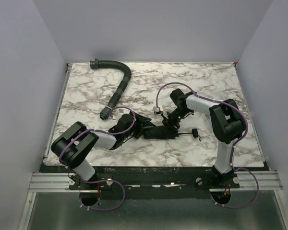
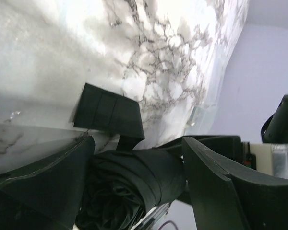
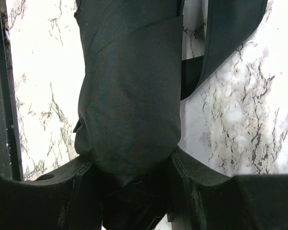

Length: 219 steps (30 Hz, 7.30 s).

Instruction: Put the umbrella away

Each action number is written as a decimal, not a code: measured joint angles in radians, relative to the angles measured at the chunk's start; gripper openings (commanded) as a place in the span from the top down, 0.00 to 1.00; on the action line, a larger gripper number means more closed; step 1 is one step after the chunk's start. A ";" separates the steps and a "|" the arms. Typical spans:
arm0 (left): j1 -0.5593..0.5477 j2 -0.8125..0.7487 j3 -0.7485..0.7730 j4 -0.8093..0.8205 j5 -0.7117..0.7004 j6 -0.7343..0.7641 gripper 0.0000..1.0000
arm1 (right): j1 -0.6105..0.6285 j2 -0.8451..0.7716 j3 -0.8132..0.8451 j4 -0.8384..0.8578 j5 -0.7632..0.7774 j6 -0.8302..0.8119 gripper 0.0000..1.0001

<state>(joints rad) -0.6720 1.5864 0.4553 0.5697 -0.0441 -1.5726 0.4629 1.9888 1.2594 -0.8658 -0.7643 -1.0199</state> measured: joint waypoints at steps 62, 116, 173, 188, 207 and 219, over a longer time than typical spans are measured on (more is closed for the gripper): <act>-0.026 -0.023 -0.104 0.373 -0.216 0.018 1.00 | 0.002 -0.023 -0.027 0.029 0.005 -0.003 0.86; -0.381 -0.657 -0.117 -0.356 -0.383 0.084 0.13 | 0.060 -0.200 -0.251 0.304 0.117 0.014 0.86; 0.292 0.356 0.665 -0.934 0.865 1.255 0.74 | 0.068 -0.185 -0.230 0.285 0.120 -0.048 0.86; 0.298 0.419 0.762 -1.115 0.908 1.350 0.78 | 0.069 -0.185 -0.231 0.285 0.121 -0.056 0.86; 0.304 0.389 0.760 -0.991 0.958 1.179 1.00 | 0.079 -0.188 -0.231 0.286 0.138 -0.059 0.86; 0.298 0.374 0.598 -0.410 1.056 0.703 1.00 | 0.096 -0.208 -0.254 0.319 0.169 -0.062 0.86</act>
<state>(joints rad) -0.3737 1.9606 1.0531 0.1600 1.0115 -0.8700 0.5587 1.7813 1.0058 -0.5468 -0.5953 -1.0821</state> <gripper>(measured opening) 0.007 0.459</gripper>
